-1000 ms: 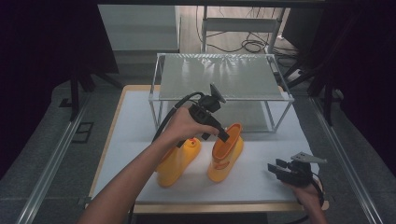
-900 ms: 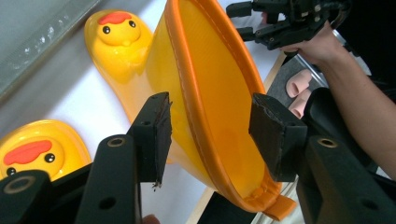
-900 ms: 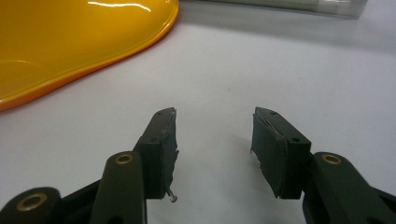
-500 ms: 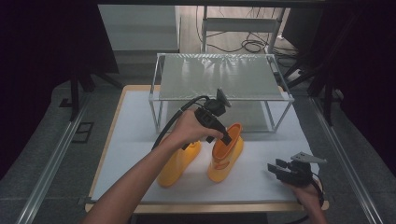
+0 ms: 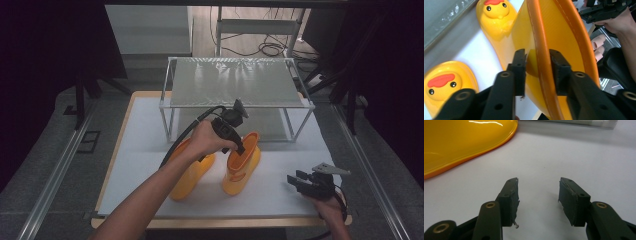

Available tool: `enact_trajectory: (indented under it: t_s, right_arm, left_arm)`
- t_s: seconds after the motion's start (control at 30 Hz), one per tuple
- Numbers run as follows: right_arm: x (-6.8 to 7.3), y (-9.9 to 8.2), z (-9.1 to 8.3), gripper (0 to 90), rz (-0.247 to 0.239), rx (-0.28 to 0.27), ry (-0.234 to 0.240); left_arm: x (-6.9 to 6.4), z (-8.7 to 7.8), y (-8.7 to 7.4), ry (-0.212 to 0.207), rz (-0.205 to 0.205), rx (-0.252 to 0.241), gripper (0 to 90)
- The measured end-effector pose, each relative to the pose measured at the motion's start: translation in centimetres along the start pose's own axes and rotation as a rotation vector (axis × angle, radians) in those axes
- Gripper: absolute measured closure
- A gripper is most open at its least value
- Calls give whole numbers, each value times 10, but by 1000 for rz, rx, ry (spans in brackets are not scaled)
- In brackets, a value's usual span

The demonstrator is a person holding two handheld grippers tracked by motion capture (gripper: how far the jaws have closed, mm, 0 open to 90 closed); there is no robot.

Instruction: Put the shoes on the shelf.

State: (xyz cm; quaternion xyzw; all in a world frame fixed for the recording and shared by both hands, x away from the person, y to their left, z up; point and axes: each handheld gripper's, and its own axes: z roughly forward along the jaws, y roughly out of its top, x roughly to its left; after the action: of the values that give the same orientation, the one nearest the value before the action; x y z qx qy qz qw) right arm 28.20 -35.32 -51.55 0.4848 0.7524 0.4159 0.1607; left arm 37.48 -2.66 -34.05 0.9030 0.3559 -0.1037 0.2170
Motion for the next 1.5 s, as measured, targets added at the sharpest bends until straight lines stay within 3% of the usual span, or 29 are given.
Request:
enact_trajectory:
  t_s: [0.17,0.47,0.67,0.8,0.93,1.27,1.37,1.47,1.5]
  right_arm:
    - [0,0,0,494,2,4,-2]
    - [-2,0,-2,497,6,-5,-12]
    - [-3,0,-3,498,13,-12,-18]
    - [-1,1,-3,498,12,-12,-17]
    - [-1,1,-3,498,14,-13,-16]
    - [1,0,0,498,9,-7,-16]
    - [1,0,1,498,9,-1,-15]
    - [2,0,1,498,5,-1,-15]
    - [2,0,1,498,2,0,-14]
  left_arm:
    - [0,0,-1,17,-1,1,854]
    - [1,-8,1,13,-18,-51,865]
    - [-3,-30,-4,-22,-5,-106,865]
    - [-5,-45,-16,-32,-2,-143,865]
    - [-5,-54,-32,-14,13,-149,865]
    - [14,-57,-73,33,1,-136,865]
    - [17,-58,-82,27,-1,-150,864]
    - [19,-50,-89,33,10,-123,862]
    - [19,-48,-92,15,6,-125,860]
